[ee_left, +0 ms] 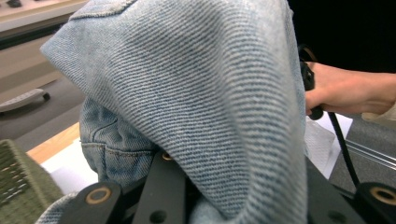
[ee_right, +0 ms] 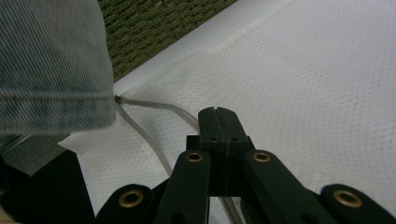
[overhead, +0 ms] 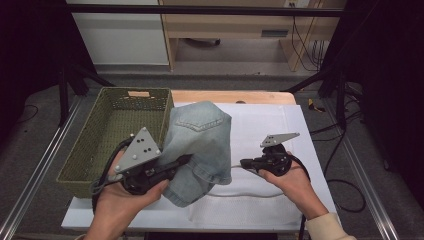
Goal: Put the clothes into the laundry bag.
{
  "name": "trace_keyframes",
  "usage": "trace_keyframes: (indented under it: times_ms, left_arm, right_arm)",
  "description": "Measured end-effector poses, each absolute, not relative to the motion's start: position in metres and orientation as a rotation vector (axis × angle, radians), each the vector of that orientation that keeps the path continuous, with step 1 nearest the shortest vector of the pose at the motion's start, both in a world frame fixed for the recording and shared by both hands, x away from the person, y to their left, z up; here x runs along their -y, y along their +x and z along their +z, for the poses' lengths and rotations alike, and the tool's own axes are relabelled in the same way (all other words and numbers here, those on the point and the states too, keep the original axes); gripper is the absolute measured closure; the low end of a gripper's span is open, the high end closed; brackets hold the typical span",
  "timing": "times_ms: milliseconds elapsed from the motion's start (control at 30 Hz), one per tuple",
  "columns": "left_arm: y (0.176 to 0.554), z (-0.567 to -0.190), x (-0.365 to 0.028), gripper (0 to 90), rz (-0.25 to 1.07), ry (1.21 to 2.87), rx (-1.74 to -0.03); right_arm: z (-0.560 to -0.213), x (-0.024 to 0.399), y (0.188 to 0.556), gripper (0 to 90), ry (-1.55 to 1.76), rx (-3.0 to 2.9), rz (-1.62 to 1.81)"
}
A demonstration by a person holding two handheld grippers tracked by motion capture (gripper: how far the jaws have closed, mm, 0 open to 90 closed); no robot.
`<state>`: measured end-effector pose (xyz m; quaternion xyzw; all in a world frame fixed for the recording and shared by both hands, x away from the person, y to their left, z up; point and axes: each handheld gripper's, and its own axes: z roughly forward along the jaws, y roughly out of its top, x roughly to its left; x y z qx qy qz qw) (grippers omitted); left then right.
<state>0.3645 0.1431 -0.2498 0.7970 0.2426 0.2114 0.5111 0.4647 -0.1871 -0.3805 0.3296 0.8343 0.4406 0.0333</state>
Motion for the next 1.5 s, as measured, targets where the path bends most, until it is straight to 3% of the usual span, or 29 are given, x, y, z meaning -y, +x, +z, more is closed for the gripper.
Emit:
trace_keyframes:
  times_ms: [600,1500]
  left_arm:
    - [0.371,-0.289,-0.103,74.0,0.382,1.911,-0.566]
    - [0.383,-0.331,-0.077,73.9,0.343,1.882,-0.603]
  right_arm:
    - [-0.383,0.194,0.467,90.0,1.070,-2.553,1.365]
    - [-0.380,0.200,0.470,90.0,1.093,-2.517,1.377]
